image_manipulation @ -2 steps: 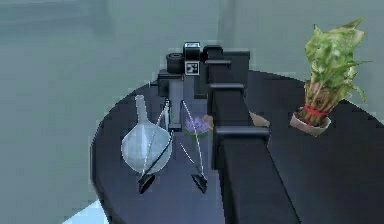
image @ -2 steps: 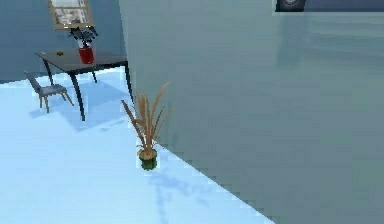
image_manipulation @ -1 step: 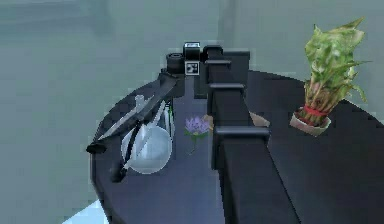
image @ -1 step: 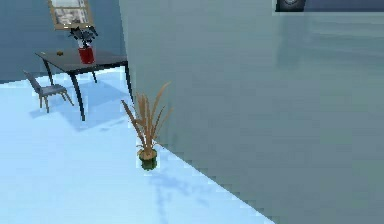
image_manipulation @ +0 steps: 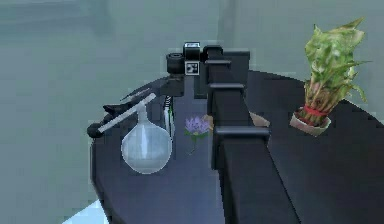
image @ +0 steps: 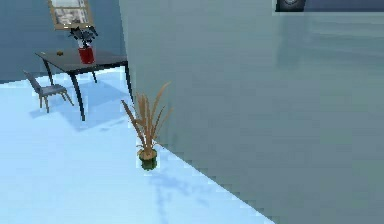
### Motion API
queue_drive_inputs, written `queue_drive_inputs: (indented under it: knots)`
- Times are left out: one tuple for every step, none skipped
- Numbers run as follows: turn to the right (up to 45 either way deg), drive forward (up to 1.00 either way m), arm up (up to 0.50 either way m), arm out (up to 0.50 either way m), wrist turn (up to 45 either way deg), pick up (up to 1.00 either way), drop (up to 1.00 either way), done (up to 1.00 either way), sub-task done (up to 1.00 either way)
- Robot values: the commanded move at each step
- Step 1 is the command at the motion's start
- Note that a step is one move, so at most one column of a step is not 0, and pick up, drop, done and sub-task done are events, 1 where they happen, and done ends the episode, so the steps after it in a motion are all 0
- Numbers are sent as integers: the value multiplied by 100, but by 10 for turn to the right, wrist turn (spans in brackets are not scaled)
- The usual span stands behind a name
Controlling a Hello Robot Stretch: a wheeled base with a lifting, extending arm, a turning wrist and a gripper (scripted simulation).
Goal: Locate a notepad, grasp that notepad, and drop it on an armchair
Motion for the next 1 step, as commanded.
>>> queue_drive_inputs:
  knots:
    - [0,0,0,0,450,0,0,0,0]
